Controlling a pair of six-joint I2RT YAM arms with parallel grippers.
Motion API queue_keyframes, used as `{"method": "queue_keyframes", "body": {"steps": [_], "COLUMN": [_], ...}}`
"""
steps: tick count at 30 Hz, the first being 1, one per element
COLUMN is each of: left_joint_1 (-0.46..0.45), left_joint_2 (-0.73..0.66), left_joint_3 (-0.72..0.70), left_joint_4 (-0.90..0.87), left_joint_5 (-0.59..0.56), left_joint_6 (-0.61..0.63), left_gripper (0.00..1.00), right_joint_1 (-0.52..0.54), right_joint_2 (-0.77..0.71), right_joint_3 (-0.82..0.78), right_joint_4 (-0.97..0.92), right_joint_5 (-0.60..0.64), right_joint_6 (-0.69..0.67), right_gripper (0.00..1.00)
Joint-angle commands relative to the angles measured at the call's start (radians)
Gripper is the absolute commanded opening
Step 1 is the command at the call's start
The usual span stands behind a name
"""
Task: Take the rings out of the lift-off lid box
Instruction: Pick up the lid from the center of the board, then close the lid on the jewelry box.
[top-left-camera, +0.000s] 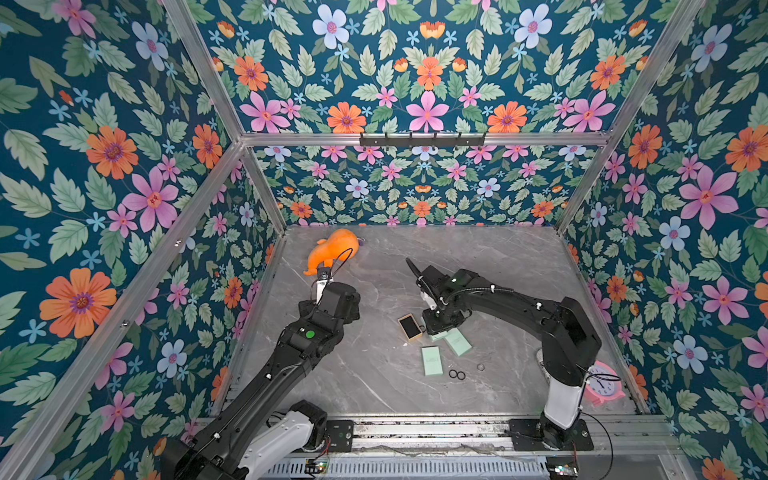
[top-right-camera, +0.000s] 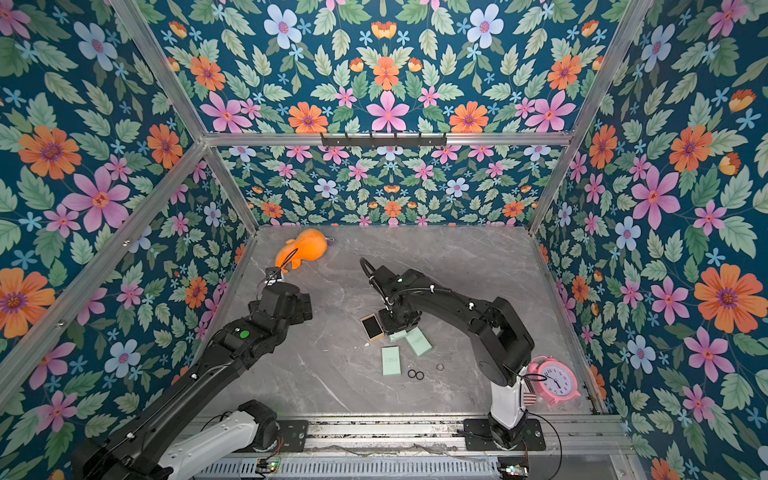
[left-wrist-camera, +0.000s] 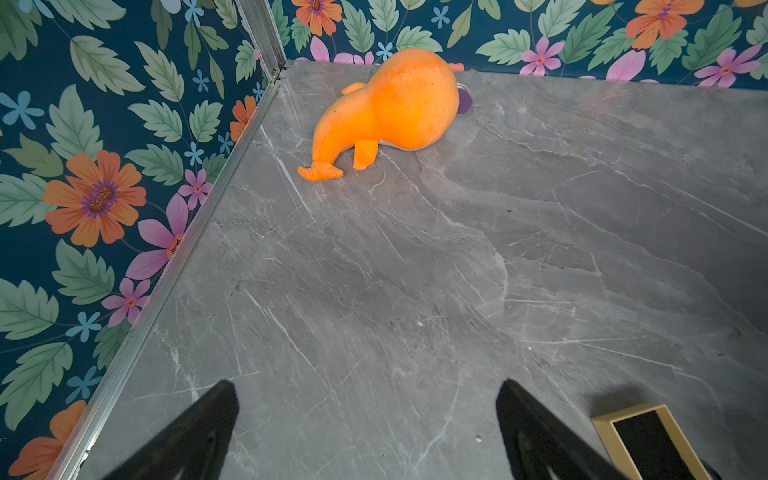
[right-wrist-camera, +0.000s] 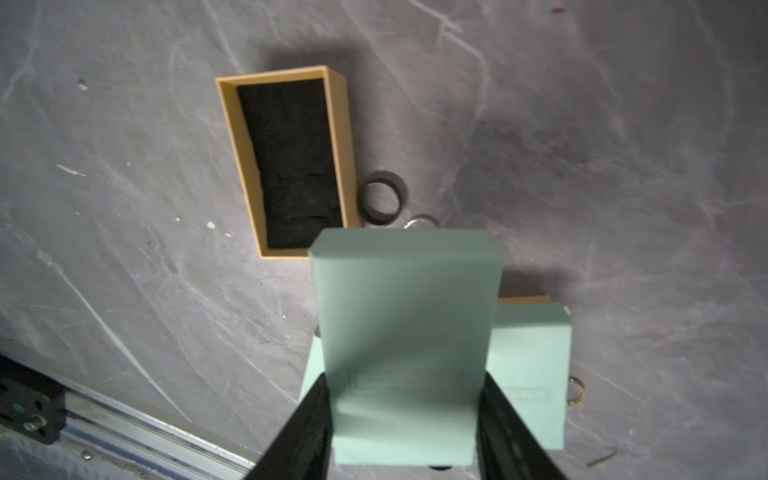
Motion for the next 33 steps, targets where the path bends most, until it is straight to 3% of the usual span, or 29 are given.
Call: {"method": "queue_keyframes", "body": {"steps": [1,13,33], "left_joint_1": [0.001,0.001,0.001], "left_joint_2": [-0.001,-0.015,-0.015], "left_joint_3": [0.000,-0.003,-0.004], "left_joint_4": [-0.015,-0.016,-0.017], "left_joint_5": [-0.019,-0.021,-0.022], "left_joint_6": [0.004,0.004,0.005], "left_gripper": [0.99,1.00,0.99], "right_joint_1": [0.014,0.036,0.055], "right_joint_2": [0.040,0.165,0.243], "right_joint_3": [0.050,0.195,0.301], "right_joint_4": [-0.056,-0.091,-0.116], "right_joint_5": [-0.015,-0.031,0.014], "right_joint_6": [-0.031,-0.078,0.013], "right_gripper": [0.40,0.39,0.35]}}
